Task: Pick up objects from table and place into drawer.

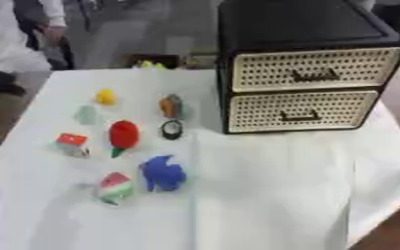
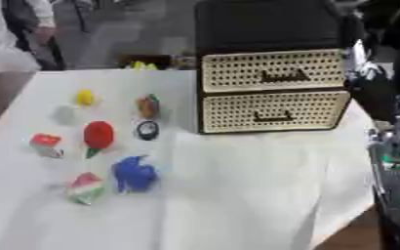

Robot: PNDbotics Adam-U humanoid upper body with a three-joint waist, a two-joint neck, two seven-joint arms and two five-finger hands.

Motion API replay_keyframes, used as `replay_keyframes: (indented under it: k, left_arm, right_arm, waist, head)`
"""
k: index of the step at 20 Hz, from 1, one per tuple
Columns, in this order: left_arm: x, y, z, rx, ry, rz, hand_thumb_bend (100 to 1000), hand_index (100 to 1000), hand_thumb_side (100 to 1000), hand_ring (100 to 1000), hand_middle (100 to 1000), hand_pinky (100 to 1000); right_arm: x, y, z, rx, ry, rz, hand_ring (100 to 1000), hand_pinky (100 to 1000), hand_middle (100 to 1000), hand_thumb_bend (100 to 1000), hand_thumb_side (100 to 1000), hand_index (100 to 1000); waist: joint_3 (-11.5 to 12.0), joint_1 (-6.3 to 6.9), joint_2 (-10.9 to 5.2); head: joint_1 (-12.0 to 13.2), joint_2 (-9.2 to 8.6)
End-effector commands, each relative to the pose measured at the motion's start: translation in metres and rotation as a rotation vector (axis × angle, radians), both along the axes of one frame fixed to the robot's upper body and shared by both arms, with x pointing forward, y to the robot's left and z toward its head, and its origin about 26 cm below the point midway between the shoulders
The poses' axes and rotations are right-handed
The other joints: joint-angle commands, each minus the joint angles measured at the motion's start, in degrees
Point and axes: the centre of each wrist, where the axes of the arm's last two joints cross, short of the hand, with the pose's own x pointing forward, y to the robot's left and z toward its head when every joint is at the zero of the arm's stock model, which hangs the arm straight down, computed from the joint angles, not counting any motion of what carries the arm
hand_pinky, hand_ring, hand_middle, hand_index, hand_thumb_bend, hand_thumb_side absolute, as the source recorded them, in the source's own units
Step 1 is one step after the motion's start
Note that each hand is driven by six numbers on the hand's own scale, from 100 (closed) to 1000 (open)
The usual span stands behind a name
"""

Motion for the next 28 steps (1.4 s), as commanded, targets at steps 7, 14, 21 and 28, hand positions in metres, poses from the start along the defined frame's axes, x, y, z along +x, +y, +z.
replay_keyframes:
  k: [7, 14, 21, 28]
  left_arm:
    - [-0.002, 0.002, 0.007, -0.002, -0.028, 0.003, 100, 801, 893, 606, 616, 555]
    - [-0.002, 0.001, 0.008, 0.009, -0.030, -0.003, 100, 801, 897, 605, 615, 554]
    - [-0.001, 0.000, 0.010, 0.027, -0.047, -0.012, 100, 800, 895, 605, 615, 553]
    - [0.000, 0.001, 0.013, 0.050, -0.073, -0.018, 100, 801, 889, 606, 616, 552]
  right_arm:
    - [-0.002, -0.001, 0.010, -0.013, -0.035, -0.003, 505, 268, 588, 383, 714, 836]
    - [-0.001, -0.005, 0.031, -0.150, -0.009, -0.085, 387, 100, 541, 438, 816, 834]
    - [0.001, -0.002, 0.063, -0.341, 0.012, -0.144, 241, 100, 451, 404, 1000, 832]
    - [0.008, 0.000, 0.084, -0.544, 0.120, -0.169, 159, 100, 331, 400, 1000, 821]
  waist:
    - [0.0, -0.14, -0.63]
    - [0.0, -0.21, -0.08]
    - [-0.4, -0.01, 1.32]
    - [-1.1, 0.13, 2.14]
  head:
    - [0.0, -0.09]
    - [-0.3, 0.25]
    - [-0.6, 0.28]
    - [-0.8, 0.83]
